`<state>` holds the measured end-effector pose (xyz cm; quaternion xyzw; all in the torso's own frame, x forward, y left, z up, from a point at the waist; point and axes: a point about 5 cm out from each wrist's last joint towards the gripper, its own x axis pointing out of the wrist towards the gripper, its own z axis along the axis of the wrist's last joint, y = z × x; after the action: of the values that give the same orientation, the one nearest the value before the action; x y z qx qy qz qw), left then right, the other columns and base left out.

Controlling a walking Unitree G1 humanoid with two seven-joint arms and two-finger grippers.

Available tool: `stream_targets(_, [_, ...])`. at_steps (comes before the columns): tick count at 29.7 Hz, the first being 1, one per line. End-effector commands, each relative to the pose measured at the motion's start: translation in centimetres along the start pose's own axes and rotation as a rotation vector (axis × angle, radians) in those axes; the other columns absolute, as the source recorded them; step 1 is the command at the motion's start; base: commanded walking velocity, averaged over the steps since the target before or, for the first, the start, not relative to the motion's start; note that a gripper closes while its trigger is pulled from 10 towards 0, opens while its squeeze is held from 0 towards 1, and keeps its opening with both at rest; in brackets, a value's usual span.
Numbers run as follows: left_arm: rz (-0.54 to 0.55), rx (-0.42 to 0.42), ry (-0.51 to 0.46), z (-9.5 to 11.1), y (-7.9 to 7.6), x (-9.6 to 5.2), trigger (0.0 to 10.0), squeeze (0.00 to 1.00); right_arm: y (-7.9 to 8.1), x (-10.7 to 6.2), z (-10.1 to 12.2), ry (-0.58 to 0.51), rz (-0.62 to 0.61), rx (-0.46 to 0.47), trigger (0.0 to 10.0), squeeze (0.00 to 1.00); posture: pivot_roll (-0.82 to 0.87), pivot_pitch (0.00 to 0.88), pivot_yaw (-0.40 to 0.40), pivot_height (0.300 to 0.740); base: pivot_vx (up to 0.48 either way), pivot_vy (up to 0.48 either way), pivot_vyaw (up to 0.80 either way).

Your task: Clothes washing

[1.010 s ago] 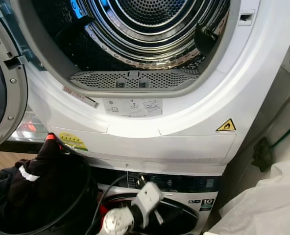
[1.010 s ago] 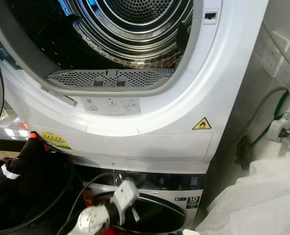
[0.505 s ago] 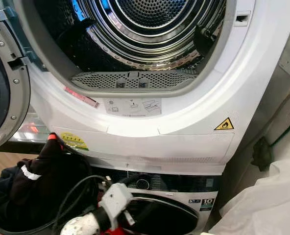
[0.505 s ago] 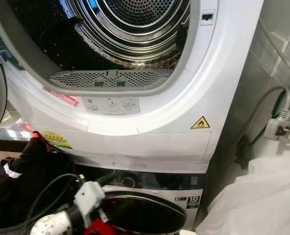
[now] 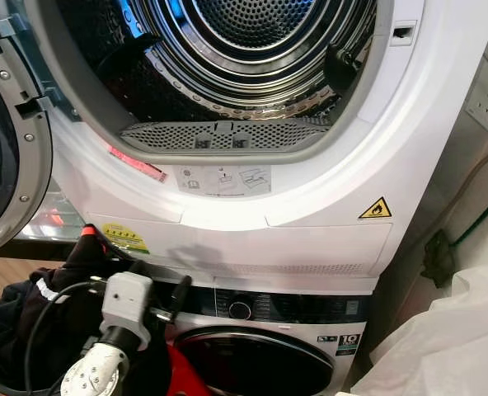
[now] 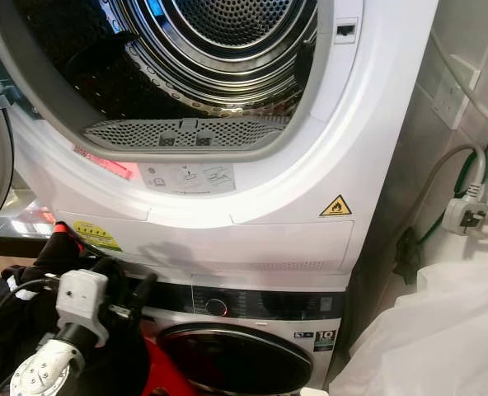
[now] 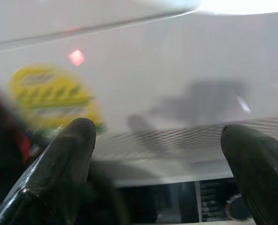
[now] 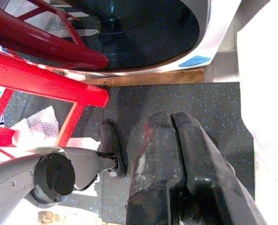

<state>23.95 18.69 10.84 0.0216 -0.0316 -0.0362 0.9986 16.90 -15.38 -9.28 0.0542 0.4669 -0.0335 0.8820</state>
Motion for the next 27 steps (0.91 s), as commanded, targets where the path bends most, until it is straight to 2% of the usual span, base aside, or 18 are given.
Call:
stream_targets(1, [0.077, -0.037, 0.032, -0.4, 1.1, -0.2, 10.0, 0.0, 0.6, 0.0, -0.2, 0.012, 0.016, 0.005, 10.0, 0.0, 0.06, 0.0, 0.141, 0.74, 0.0, 0.0, 0.0])
stream_targets(3, [0.129, -0.078, 0.035, -0.5, 1.5, 0.1, 10.0, 0.0, 0.5, 0.0, -0.2, 0.014, 0.015, 0.004, 10.0, 0.0, 0.07, 0.0, 0.133, 0.74, 0.0, 0.0, 0.0])
stream_targets(7, [0.214, -0.106, 0.016, 0.0, 2.9, 0.8, 10.0, 0.0, 0.4, 0.0, -0.2, 0.016, 0.017, -0.009, 10.0, 0.0, 0.08, 0.0, 0.129, 0.74, 0.0, 0.0, 0.0])
stream_targets(9, [0.227, -0.115, 0.022, -0.1, 3.1, 0.7, 10.0, 0.0, 0.4, 0.0, -0.3, 0.017, 0.017, -0.01, 10.0, 0.0, 0.08, 0.0, 0.129, 0.74, 0.0, 0.0, 0.0])
stream_targets(10, [0.237, -0.133, 0.019, -0.1, 3.2, 0.7, 10.0, 1.0, 0.4, 0.0, -0.3, 0.017, 0.017, -0.009, 10.0, 0.0, 0.08, 0.0, 0.129, 0.74, 0.0, 0.0, 0.0])
stream_targets(16, [0.335, -0.189, 0.038, -0.4, 4.2, 0.7, 10.0, 1.0, 0.8, 0.0, -0.5, 0.023, 0.025, -0.01, 10.0, 0.0, 0.09, 0.0, 0.125, 0.74, 0.0, 0.0, 0.0])
stream_targets(18, [0.395, -0.222, 0.037, -0.5, 5.2, 0.8, 10.0, 1.0, 0.9, 0.0, -0.5, 0.024, 0.033, -0.013, 10.0, 0.0, 0.1, 0.0, 0.118, 0.74, 0.0, 0.0, 0.0])
stream_targets(21, [0.466, -0.229, 0.05, -0.5, 6.2, 0.7, 10.0, 1.0, 0.9, 0.0, -0.4, 0.025, 0.037, -0.024, 10.0, 0.0, 0.11, 0.0, 0.107, 0.74, 0.0, 0.0, 0.0])
stream_targets(27, [0.572, -0.276, 0.037, -0.3, 7.6, -0.1, 10.0, 1.0, 0.4, 0.1, 0.1, 0.015, 0.032, -0.041, 10.0, 0.0, 0.12, 0.0, 0.097, 0.74, 0.0, 0.0, 0.0])
